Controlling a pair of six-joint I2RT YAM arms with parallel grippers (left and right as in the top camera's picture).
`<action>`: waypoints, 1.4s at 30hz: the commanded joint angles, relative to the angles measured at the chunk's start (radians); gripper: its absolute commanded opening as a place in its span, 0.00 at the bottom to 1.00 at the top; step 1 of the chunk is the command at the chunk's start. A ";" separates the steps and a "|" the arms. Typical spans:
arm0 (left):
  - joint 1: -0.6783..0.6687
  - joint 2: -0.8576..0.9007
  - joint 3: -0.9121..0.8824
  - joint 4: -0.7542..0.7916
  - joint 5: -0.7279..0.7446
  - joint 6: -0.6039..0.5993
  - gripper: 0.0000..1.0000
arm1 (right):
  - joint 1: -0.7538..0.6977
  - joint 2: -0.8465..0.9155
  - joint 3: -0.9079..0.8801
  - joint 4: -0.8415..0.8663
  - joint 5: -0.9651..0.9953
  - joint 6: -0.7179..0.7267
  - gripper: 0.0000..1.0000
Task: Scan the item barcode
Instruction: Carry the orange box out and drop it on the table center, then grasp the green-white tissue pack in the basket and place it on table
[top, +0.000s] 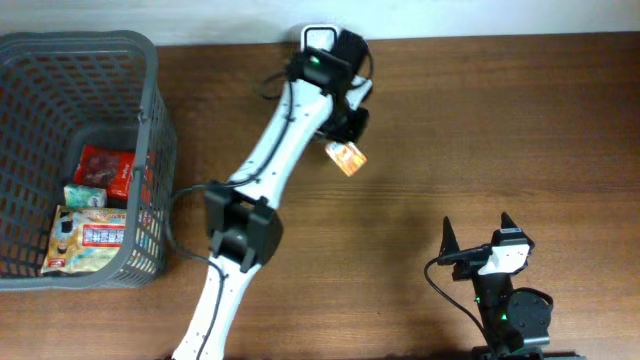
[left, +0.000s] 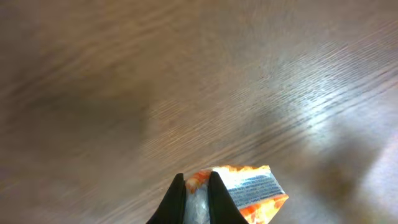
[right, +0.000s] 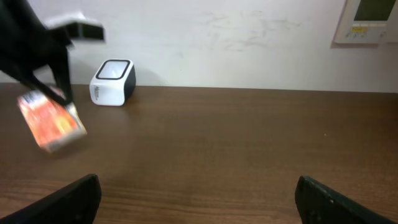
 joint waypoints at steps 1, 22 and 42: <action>-0.051 0.043 -0.001 0.010 -0.006 0.012 0.44 | -0.002 -0.006 -0.009 -0.002 0.005 0.012 0.98; 0.574 -0.504 0.495 -0.244 -0.029 0.005 0.89 | -0.002 -0.006 -0.009 -0.002 0.005 0.011 0.98; 0.925 -0.697 -1.021 0.448 -0.470 -0.262 0.78 | -0.002 -0.006 -0.009 -0.002 0.005 0.011 0.98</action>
